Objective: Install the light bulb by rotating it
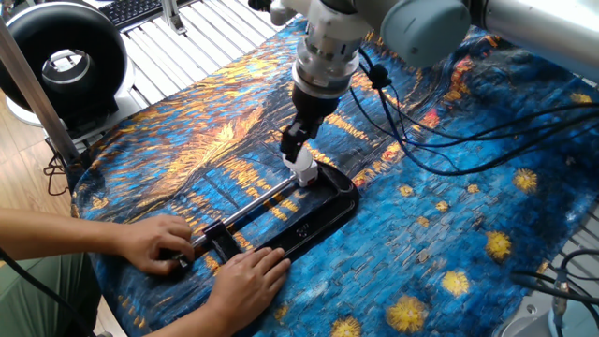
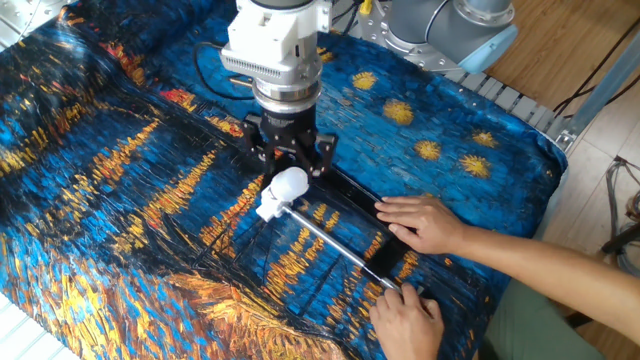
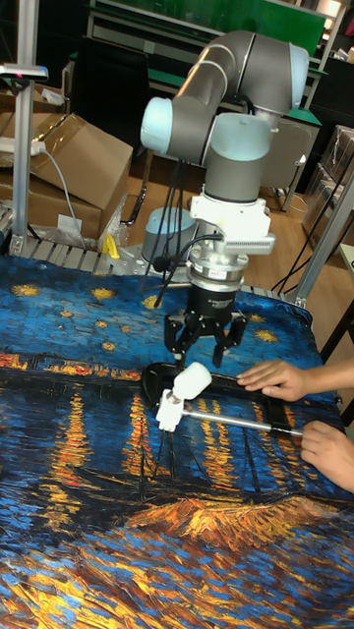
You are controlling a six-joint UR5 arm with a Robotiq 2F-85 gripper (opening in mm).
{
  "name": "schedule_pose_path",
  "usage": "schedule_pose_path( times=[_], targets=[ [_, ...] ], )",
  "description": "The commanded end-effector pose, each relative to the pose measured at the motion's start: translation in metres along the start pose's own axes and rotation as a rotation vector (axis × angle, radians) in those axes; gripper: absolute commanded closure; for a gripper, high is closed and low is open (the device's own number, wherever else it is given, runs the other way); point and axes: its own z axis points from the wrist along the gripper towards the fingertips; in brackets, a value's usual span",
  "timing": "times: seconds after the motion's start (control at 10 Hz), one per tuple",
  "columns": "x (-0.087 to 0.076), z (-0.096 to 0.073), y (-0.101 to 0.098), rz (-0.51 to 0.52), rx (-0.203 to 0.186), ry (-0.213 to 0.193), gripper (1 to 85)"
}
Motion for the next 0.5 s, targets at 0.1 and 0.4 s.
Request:
schedule_pose_path(
  times=[0.1,0.4],
  targets=[
    [-0.019,0.011,-0.007,0.060,0.055,-0.054,23.0],
    [-0.015,0.017,-0.028,0.040,0.111,-0.052,23.3]
  ],
)
